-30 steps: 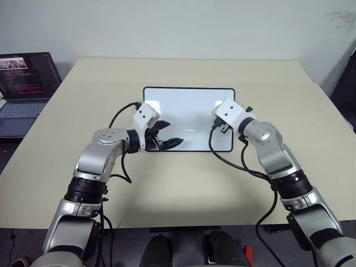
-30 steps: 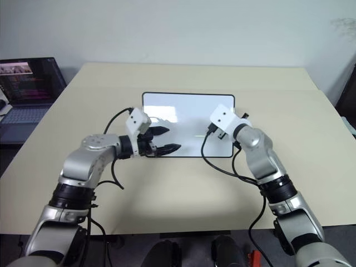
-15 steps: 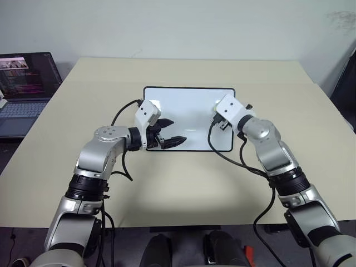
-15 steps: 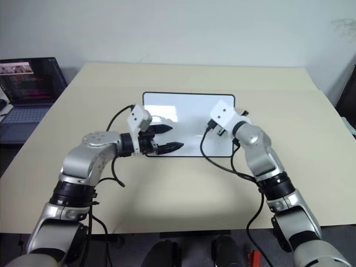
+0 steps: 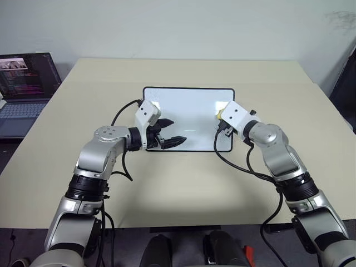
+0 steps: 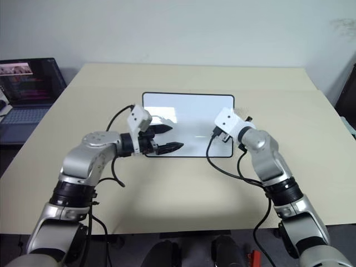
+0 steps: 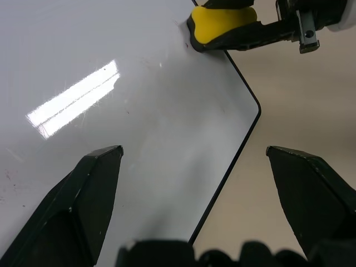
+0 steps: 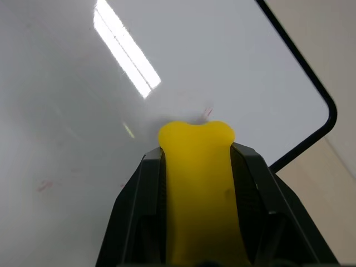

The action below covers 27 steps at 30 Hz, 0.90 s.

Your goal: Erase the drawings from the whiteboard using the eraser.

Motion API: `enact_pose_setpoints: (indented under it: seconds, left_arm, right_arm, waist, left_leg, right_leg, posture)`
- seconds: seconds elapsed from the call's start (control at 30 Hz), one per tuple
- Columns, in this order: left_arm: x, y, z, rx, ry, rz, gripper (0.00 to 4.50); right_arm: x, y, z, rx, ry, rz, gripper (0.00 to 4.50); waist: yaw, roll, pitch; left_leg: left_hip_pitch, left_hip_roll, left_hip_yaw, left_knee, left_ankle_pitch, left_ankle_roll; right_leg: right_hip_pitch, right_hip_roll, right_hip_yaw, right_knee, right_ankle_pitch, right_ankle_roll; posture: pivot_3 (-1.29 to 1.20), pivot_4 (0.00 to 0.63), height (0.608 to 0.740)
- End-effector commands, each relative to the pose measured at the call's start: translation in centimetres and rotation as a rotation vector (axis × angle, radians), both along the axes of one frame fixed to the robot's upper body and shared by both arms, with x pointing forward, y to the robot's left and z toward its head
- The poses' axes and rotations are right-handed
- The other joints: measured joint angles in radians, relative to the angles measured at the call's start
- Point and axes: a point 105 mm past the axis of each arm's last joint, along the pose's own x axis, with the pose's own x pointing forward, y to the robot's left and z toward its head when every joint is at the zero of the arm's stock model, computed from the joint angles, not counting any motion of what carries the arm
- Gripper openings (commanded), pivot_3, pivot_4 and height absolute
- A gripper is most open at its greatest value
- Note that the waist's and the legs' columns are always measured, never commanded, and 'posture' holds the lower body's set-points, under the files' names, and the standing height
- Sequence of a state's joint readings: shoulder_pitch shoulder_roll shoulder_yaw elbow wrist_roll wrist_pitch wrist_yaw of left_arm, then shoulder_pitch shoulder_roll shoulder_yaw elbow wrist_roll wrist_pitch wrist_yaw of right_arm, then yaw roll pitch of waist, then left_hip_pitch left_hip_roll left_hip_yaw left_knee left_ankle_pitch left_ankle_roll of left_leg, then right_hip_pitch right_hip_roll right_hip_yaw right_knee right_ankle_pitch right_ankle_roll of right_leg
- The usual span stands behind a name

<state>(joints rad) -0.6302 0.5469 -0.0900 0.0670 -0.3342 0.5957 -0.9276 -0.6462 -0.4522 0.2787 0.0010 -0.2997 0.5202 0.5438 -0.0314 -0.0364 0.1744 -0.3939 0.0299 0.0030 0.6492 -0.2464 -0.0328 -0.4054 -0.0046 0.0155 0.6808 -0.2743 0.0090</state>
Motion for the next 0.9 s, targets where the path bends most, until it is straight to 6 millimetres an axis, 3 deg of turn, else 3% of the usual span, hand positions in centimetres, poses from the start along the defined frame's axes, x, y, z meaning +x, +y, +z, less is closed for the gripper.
enact_pose_setpoints:
  seconds: [0.03, 0.13, 0.4, 0.6, 0.7, 0.9]
  left_arm:
    - [-0.3, -0.2, 1.5, -0.015, -0.061, -0.017, 4.5]
    - [-0.3, -0.2, 1.5, -0.016, -0.06, -0.017, 4.5]
    - [-0.4, -0.2, 1.5, -0.018, -0.058, -0.015, 4.5]
    - [-0.4, -0.2, 1.4, -0.02, -0.058, -0.011, 4.5]
    - [-0.4, -0.1, 1.4, -0.02, -0.057, -0.008, 4.5]
    - [-0.3, 0.2, 1.2, -0.014, -0.054, 0.002, 4.5]
  right_arm:
    - [-0.9, -0.8, -2.8, -0.051, 0.123, -0.007, 1.25]
    - [-1.0, -0.3, -2.9, -0.054, 0.121, 0.005, 1.25]
    - [1.4, 1.5, 1.6, 0.012, -0.084, -0.018, 1.25]
    - [2.2, 2.5, 3.2, 0.043, -0.15, -0.01, 1.25]
    - [1.9, 2.7, 2.5, 0.037, -0.117, 0.009, 1.25]
    - [-0.5, 2.8, -2.3, -0.029, 0.109, 0.099, 1.25]
  waist:
    - [0.0, 0.0, 0.0]
    - [-0.003, 0.0, 0.0]
    - [-0.011, -0.001, 0.0]
    - [-0.009, 0.0, 0.0]
    - [-0.008, 0.0, 0.0]
    - [-0.004, 0.0, 0.0]
  left_leg:
    - [0.0, 0.0, 0.0, 0.0, 0.0, 0.0]
    - [0.001, 0.0, 0.001, 0.0, 0.0, 0.0]
    - [0.003, 0.0, 0.002, 0.0, 0.001, 0.0]
    - [0.0, 0.001, 0.002, -0.001, 0.001, 0.0]
    - [-0.001, 0.001, 0.001, -0.002, 0.001, 0.0]
    - [0.0, 0.001, 0.0, -0.002, 0.001, 0.0]
  right_leg:
    - [0.0, 0.0, 0.0, 0.0, 0.0, 0.0]
    - [0.0, 0.0, 0.001, 0.0, 0.0, 0.001]
    - [0.0, 0.002, 0.002, 0.001, 0.0, 0.0]
    - [-0.001, 0.002, 0.002, 0.0, 0.003, -0.004]
    - [-0.002, 0.001, 0.001, 0.0, 0.003, -0.004]
    - [-0.001, 0.001, 0.0, -0.001, 0.002, -0.004]
  posture:
    - [0.0, 0.15, 0.74]
    - [0.0, 0.15, 0.74]
    - [0.0, 0.15, 0.74]
    - [0.0, 0.15, 0.74]
    - [0.0, 0.15, 0.74]
    - [0.0, 0.15, 0.74]
